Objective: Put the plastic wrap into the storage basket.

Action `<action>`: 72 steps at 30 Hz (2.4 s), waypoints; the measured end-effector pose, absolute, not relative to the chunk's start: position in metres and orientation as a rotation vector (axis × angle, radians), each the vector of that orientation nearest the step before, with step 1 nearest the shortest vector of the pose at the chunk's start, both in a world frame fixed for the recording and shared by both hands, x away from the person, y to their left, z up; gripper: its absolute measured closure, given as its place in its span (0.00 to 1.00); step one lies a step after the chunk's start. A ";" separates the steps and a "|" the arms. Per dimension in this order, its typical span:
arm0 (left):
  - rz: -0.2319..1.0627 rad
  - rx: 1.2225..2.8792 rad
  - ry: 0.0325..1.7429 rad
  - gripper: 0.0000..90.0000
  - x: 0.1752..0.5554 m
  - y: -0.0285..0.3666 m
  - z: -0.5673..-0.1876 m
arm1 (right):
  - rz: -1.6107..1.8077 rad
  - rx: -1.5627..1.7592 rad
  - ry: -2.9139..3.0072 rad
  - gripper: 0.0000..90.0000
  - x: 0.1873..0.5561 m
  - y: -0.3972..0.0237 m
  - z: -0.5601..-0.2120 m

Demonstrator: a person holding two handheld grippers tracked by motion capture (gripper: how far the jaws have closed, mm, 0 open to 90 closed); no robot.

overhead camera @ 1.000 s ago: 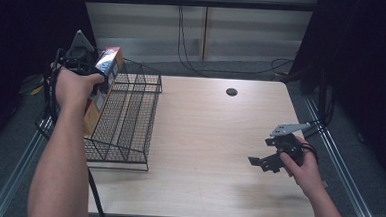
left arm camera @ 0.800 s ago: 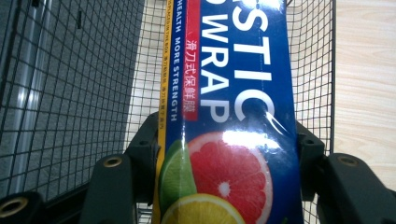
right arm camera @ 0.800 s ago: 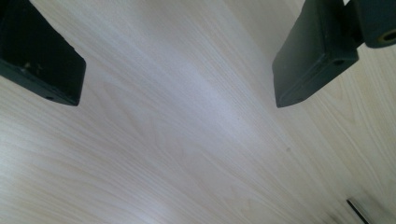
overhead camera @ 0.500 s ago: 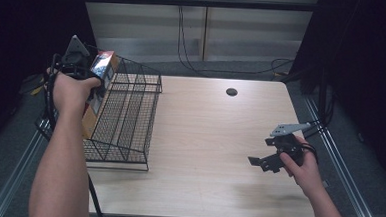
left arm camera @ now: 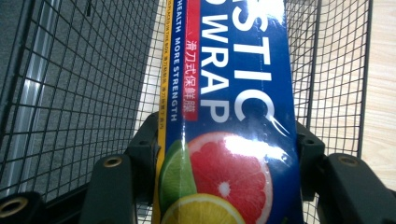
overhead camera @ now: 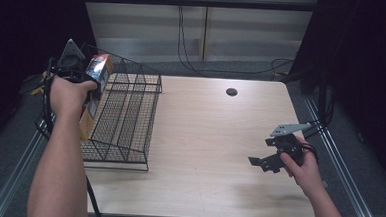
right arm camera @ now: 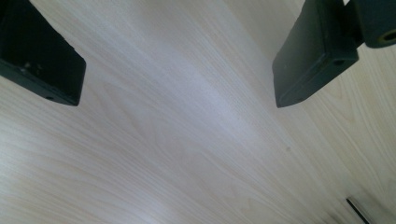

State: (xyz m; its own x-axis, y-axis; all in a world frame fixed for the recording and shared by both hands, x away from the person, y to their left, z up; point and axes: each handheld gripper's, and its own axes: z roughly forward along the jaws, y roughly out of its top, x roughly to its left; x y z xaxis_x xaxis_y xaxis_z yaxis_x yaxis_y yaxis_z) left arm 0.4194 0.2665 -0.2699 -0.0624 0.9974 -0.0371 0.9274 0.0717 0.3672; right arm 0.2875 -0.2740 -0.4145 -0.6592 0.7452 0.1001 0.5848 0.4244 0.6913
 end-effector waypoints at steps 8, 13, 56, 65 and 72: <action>0.354 1.915 2.093 0.48 0.421 0.267 -0.279 | 1.058 1.167 2.459 0.03 0.287 -0.274 -0.415; 0.344 1.905 2.106 0.48 0.422 0.268 -0.282 | 1.054 1.170 2.453 0.03 0.287 -0.273 -0.415; 0.303 1.938 2.124 0.41 0.428 0.274 -0.290 | 1.045 1.176 2.463 0.03 0.287 -0.272 -0.417; 0.298 1.922 2.046 0.38 0.426 0.268 -0.277 | 1.046 1.170 2.473 0.03 0.288 -0.273 -0.418; 0.257 1.955 1.974 0.36 0.429 0.246 -0.276 | 1.056 1.173 2.470 0.03 0.287 -0.274 -0.418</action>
